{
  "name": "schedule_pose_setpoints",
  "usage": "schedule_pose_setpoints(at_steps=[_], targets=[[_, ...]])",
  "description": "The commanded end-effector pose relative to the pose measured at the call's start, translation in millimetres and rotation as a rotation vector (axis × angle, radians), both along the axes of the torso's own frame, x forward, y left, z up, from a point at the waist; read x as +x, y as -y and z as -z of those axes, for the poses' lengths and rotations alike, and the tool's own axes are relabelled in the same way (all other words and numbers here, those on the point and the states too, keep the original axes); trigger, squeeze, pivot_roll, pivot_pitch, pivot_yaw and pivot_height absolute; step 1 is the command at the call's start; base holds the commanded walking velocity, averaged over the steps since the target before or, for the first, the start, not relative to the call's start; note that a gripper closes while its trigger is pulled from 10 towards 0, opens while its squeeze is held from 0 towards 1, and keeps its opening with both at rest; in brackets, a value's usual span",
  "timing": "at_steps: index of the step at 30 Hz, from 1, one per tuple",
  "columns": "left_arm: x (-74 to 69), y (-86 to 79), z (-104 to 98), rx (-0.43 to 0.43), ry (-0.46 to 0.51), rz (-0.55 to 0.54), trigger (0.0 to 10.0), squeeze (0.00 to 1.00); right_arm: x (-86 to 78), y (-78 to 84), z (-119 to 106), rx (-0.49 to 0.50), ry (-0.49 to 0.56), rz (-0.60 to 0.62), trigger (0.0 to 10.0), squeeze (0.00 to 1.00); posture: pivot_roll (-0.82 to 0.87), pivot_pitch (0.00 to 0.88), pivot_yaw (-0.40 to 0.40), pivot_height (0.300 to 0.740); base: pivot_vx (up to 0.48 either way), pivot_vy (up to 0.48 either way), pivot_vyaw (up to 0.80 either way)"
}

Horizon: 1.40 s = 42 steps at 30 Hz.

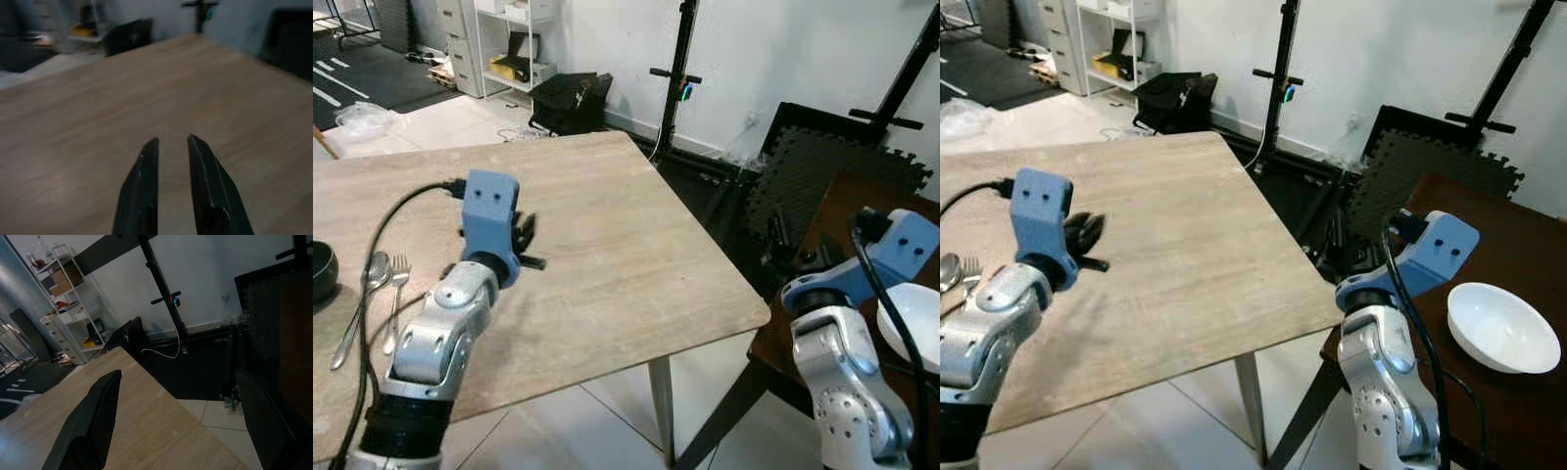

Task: Setting the table

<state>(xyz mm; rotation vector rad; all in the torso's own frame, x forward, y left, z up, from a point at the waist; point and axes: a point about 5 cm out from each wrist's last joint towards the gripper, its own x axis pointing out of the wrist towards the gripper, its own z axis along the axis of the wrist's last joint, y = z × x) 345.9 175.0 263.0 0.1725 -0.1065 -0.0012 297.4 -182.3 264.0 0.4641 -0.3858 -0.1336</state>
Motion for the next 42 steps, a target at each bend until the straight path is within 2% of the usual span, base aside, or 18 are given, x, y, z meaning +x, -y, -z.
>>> schedule_pose_setpoints(at_steps=[1,2,3,6,9,10,11,14,15,16,18,20,21,24,29,34,40,42], targets=[[2.2,-7.4,9,-0.01,-0.07,-0.078,10.0,0.0,-3.3,2.0,0,-0.003,0.003,0.009,10.0,0.0,0.05,0.099,0.015,0.74,0.0,0.0,0.0],[4.6,-23.5,17,-0.039,-0.117,-0.173,10.0,0.0,-3.3,1.6,1,-0.001,0.002,0.008,10.0,0.0,0.04,0.101,0.015,0.74,0.0,0.0,0.0],[5.4,-33.0,20,-0.045,-0.132,-0.215,10.0,0.0,-3.3,1.2,1,-0.002,0.002,0.006,10.0,0.0,0.05,0.103,0.014,0.74,0.0,0.0,0.0],[5.8,-43.8,24,-0.052,-0.145,-0.255,10.0,0.0,-3.3,0.7,0,-0.003,0.002,0.004,10.0,0.0,0.05,0.105,0.014,0.74,0.0,0.0,0.0],[5.0,-73.7,34,-0.145,-0.178,-0.378,10.0,0.0,-3.2,0.4,-1,-0.026,0.003,-0.016,10.0,0.0,0.05,0.121,0.006,0.74,0.0,0.0,0.0],[5.0,-73.7,34,-0.145,-0.178,-0.378,10.0,0.0,-3.2,0.4,-1,-0.026,0.003,-0.016,10.0,0.0,0.05,0.121,0.006,0.74,0.0,0.0,0.0],[3.7,-82.2,36,-0.178,-0.182,-0.409,10.0,0.0,-3.3,-0.8,-1,-0.047,0.005,-0.038,10.0,0.0,0.05,0.122,0.005,0.74,0.0,0.0,0.0],[-2.1,-102.1,40,-0.188,-0.204,-0.462,10.0,0.0,-2.1,-30.9,3,-0.209,-0.027,-0.347,10.0,0.0,0.06,0.135,0.0,0.74,0.0,0.0,0.0],[-3.2,-105.0,40,-0.18,-0.21,-0.461,10.0,0.0,-2.3,-46.1,7,-0.27,-0.048,-0.472,10.0,0.0,0.06,0.142,-0.006,0.74,0.0,0.0,0.0],[-3.2,-105.0,40,-0.18,-0.21,-0.461,10.0,0.0,-2.3,-46.1,7,-0.27,-0.048,-0.472,10.0,0.0,0.06,0.142,-0.006,0.74,0.0,0.0,0.0],[-4.9,-108.3,41,-0.166,-0.215,-0.462,10.0,0.0,-2.9,-68.4,13,-0.336,-0.076,-0.637,10.0,0.0,0.07,0.147,-0.013,0.74,0.0,0.0,0.0],[-7.3,-112.3,40,-0.149,-0.21,-0.48,10.0,0.0,-1.3,-87.2,14,-0.357,-0.071,-0.74,10.0,0.0,0.09,0.15,-0.024,0.74,0.0,0.0,0.0],[-7.3,-112.3,40,-0.149,-0.21,-0.48,10.0,0.0,-1.3,-87.2,14,-0.357,-0.071,-0.74,10.0,0.0,0.09,0.15,-0.024,0.74,0.0,0.0,0.0],[-13.2,-117.6,39,-0.149,-0.2,-0.505,10.0,0.0,8.5,-107.3,10,-0.354,-0.064,-0.787,10.0,0.0,0.13,0.162,-0.065,0.74,0.0,0.0,0.0],[-29.4,-125.9,47,-0.163,-0.209,-0.563,10.0,0.0,12.7,-113.0,6,-0.345,-0.059,-0.863,10.0,0.0,0.17,0.179,-0.107,0.74,0.0,0.0,0.0],[-44.4,-134.5,53,-0.171,-0.216,-0.61,10.0,0.0,14.9,-114.4,9,-0.409,-0.065,-0.907,10.0,0.0,0.19,0.185,-0.129,0.74,0.0,0.0,0.0],[-44.9,-134.8,44,-0.229,-0.147,-0.554,10.0,0.0,13.9,-114.1,10,-0.47,-0.032,-0.943,10.0,0.0,0.2,0.188,-0.145,0.74,0.0,0.0,0.0],[-40.4,-135.9,34,-0.211,-0.121,-0.478,10.0,0.0,13.7,-113.0,8,-0.511,-0.005,-0.927,10.0,0.0,0.2,0.185,-0.144,0.74,0.0,0.0,0.0]])
